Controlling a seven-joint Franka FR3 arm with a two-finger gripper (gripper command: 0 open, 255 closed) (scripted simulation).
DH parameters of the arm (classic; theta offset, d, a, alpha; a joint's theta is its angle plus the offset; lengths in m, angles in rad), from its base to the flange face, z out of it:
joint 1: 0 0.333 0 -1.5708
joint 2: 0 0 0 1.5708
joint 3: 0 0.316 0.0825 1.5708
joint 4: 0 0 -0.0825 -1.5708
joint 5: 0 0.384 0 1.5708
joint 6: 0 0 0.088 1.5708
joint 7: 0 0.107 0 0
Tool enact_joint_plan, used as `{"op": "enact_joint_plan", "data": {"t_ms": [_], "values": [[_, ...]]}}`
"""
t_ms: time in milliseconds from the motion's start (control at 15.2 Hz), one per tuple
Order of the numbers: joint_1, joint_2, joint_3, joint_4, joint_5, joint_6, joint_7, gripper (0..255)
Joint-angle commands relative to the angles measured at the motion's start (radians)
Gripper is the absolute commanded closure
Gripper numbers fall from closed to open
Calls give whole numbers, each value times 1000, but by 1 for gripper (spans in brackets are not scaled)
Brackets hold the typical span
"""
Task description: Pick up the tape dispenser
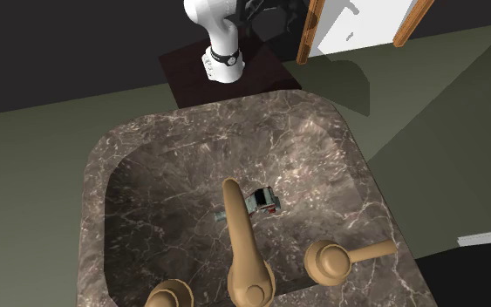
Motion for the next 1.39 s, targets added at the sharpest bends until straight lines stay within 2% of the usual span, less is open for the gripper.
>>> {"op": "enact_joint_plan", "data": {"t_ms": [0,660,1320], "values": [[0,0,0,0,0,0,0,0],[-19,369,-118,137,-25,196,-129,0],[-35,773,-200,403,36,288,-274,0]]}}
